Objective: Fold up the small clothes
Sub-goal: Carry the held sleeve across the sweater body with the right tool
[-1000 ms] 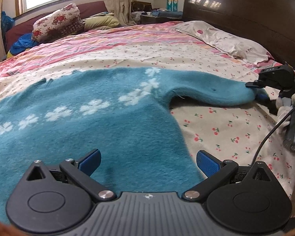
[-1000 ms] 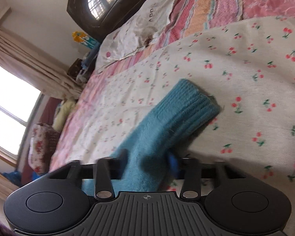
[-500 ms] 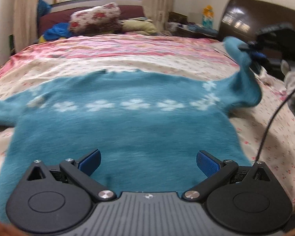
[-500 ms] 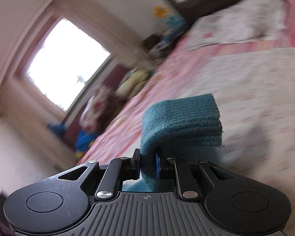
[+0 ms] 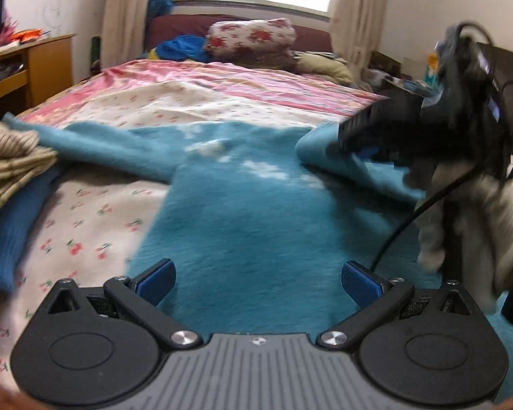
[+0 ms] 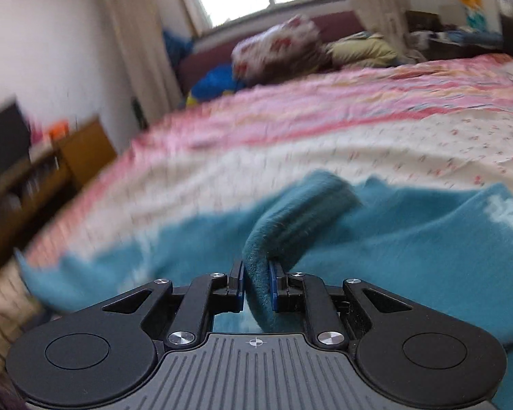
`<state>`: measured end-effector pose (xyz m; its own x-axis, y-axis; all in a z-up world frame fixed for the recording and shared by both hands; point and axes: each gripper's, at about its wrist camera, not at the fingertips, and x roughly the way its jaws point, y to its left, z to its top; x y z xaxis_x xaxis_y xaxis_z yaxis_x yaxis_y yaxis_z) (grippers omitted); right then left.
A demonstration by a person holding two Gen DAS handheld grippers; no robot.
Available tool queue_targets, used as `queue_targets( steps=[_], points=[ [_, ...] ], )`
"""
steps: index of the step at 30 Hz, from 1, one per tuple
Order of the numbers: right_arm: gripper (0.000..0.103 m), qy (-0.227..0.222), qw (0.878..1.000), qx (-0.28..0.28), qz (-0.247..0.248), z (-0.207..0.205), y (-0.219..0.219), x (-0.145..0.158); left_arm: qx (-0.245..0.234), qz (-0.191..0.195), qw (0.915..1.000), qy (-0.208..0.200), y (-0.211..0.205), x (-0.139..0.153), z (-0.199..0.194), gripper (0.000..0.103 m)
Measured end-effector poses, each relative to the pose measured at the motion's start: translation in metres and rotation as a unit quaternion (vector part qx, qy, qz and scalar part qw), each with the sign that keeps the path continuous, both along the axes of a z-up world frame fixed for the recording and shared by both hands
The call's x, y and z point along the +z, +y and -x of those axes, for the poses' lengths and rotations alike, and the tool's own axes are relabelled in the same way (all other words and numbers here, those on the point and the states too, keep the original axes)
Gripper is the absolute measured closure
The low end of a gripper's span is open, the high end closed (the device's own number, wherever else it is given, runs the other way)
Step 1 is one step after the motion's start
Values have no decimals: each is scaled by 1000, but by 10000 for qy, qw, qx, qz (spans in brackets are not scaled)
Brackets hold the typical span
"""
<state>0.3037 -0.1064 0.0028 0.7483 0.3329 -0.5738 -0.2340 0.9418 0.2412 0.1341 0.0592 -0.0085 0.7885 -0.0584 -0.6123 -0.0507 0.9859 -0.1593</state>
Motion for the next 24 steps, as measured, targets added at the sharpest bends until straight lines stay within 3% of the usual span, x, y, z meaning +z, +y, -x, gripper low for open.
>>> queue_targets(
  steps=[9,17,22,24],
  points=[
    [80,-380,9928,334,1089,11,51,-7,-67,90,9999,-109,15,-5,1,0],
    [63,-300,9892,709,1250,15,85,-13,116,151,9996,-188,28,-5,3,0],
    [65,-389,9908,722,1077,22,81,-6,293,216,9992,-176,36,-8,1,0],
    [65,-403,9886,724,1261,19,85,-8,312,207,9992,-161,35,-9,0,0]
  ],
)
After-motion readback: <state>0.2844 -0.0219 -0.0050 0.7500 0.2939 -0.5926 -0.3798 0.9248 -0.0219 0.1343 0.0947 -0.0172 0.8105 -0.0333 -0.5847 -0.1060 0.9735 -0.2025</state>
